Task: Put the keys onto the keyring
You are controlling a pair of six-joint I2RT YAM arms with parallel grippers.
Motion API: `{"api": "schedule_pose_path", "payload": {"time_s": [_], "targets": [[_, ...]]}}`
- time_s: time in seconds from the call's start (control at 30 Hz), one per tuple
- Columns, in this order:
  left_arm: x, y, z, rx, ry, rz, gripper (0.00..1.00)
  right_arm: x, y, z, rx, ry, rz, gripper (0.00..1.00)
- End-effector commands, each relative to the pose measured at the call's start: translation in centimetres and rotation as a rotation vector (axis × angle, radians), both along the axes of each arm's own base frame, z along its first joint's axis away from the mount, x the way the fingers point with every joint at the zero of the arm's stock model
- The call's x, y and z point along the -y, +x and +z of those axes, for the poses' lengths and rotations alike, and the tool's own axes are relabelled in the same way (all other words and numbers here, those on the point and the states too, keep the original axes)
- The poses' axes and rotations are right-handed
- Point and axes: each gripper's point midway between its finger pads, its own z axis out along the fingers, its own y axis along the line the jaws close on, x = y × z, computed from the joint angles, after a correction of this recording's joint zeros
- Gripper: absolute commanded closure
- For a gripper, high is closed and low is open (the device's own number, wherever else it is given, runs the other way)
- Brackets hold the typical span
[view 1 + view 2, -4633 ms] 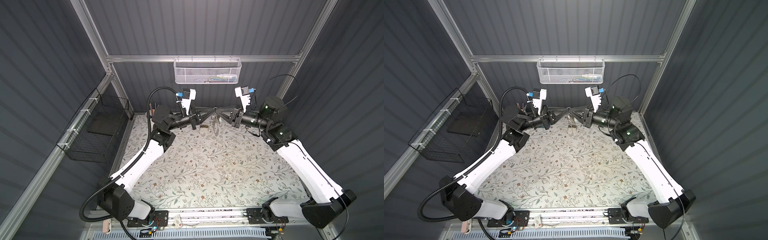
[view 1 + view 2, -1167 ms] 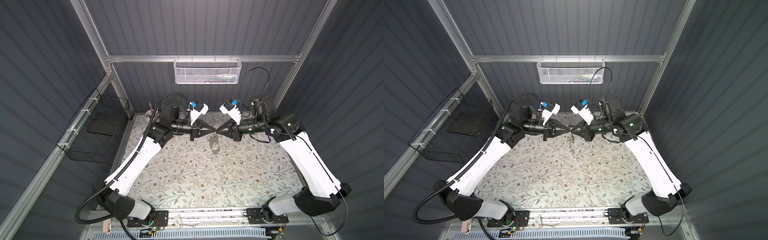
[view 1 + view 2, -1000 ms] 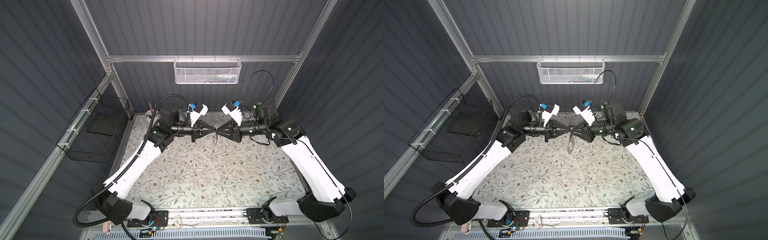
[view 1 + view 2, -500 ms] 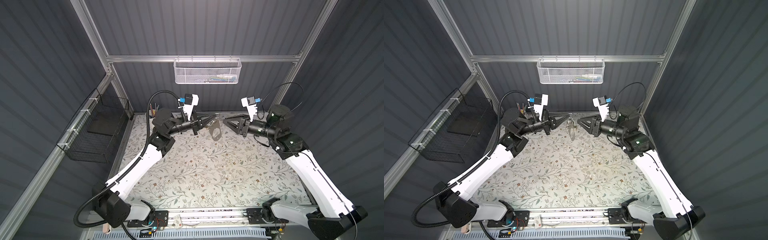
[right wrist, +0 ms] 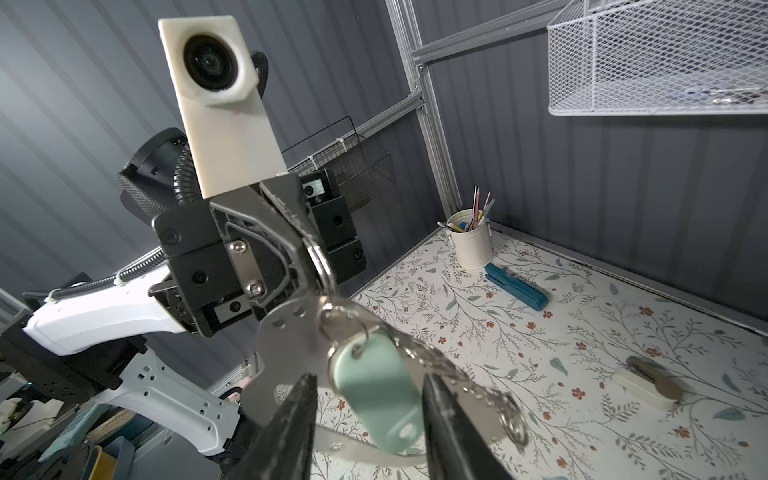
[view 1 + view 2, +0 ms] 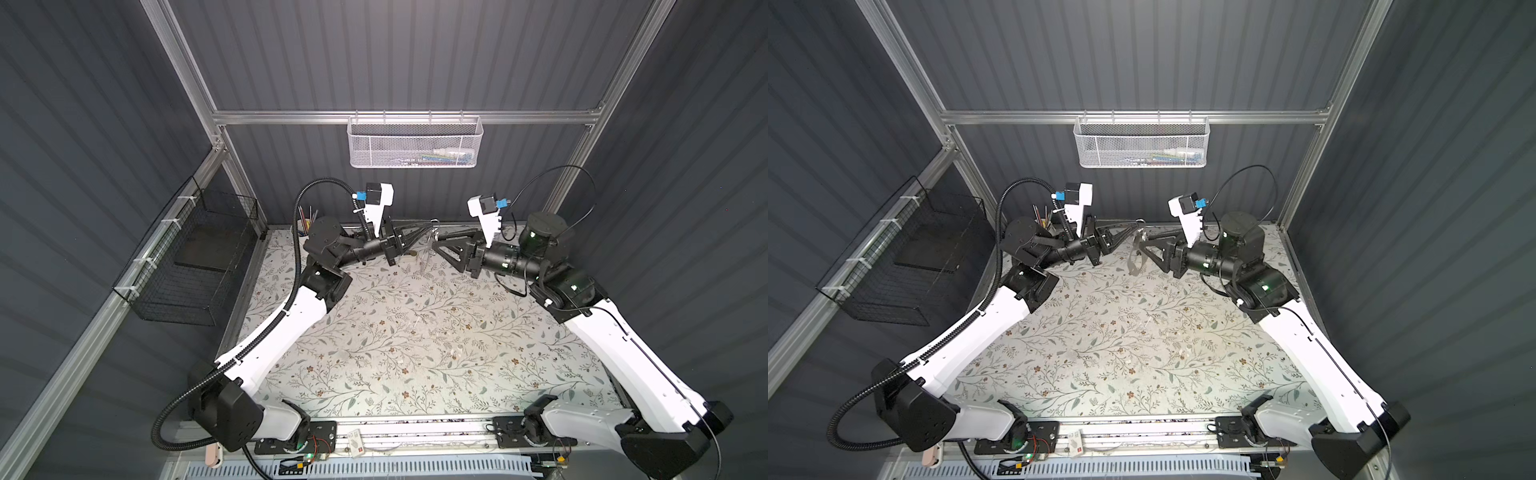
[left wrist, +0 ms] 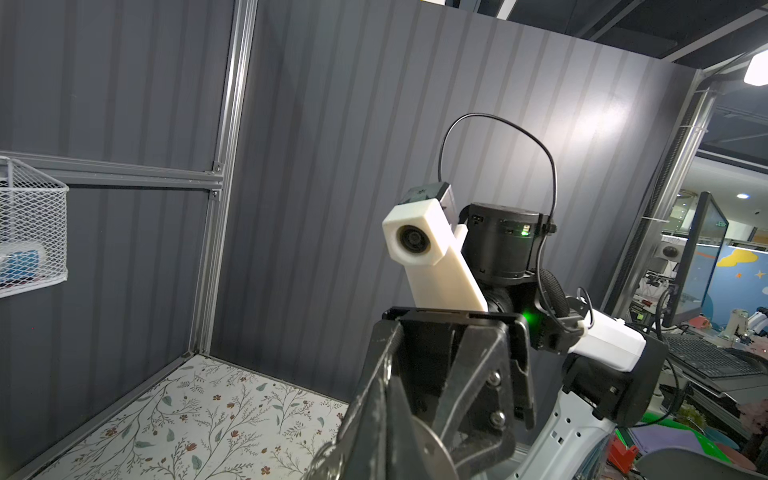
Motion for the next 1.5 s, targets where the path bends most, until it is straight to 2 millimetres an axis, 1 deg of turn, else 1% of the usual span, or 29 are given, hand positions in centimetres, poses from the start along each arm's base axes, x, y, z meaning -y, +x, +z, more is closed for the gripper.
{"api": "schedule_pose_path", "payload": {"time_s": [0.0, 0.13, 0.23, 0.37, 0.5, 0.57, 0.63, 0.7, 0.77, 0.87, 1.0, 1.17, 1.3, 1.47], "targets": [[0.0, -0.2, 0.8, 0.021, -0.020, -0.004, 1.00, 0.1, 0.5, 0.4, 0.074, -0.063, -0.064, 0.55], [0.1, -0.1, 0.7, 0.021, -0.017, -0.008, 1.00, -0.4, 1.0, 0.5, 0.107, -0.107, -0.113, 0.54], [0.2, 0.0, 0.6, 0.020, -0.014, -0.007, 1.00, 0.1, 1.7, 0.6, 0.134, -0.131, -0.184, 0.54], [0.2, 0.0, 0.5, 0.022, -0.010, -0.010, 1.00, 0.5, 1.8, 0.7, 0.156, -0.142, -0.216, 0.55], [0.3, 0.1, 0.5, 0.023, -0.007, -0.012, 1.00, 0.8, 1.9, 0.4, 0.160, -0.150, -0.233, 0.62], [0.4, 0.1, 0.6, 0.024, -0.007, -0.015, 1.00, 1.0, 2.0, 0.4, 0.163, -0.152, -0.243, 0.64], [0.4, 0.1, 0.6, 0.022, -0.005, -0.017, 1.00, 1.0, 2.0, 0.4, 0.166, -0.158, -0.246, 0.68], [0.5, 0.2, 0.4, 0.020, -0.001, -0.019, 1.00, 1.0, 2.0, 0.3, 0.168, -0.160, -0.241, 0.69], [0.6, 0.1, 0.4, 0.019, 0.001, -0.023, 1.00, 0.8, 1.9, 0.2, 0.167, -0.162, -0.231, 0.73], [0.6, 0.2, 0.4, 0.020, 0.003, -0.022, 1.00, 0.7, 1.9, -0.3, 0.158, -0.170, -0.226, 0.73], [0.5, 0.1, 0.4, 0.022, 0.006, -0.020, 1.00, 1.0, 2.0, -0.7, 0.158, -0.180, -0.241, 0.66], [0.6, 0.1, 0.6, 0.022, 0.004, -0.022, 1.00, 1.1, 1.9, -1.3, 0.152, -0.189, -0.241, 0.65], [0.6, 0.1, 0.7, 0.021, 0.002, -0.028, 1.00, 0.9, 1.6, -0.9, 0.163, -0.166, -0.220, 0.67], [0.5, 0.0, 0.8, 0.020, 0.002, -0.028, 1.00, 0.5, 1.5, -0.9, 0.161, -0.156, -0.202, 0.74]]}}
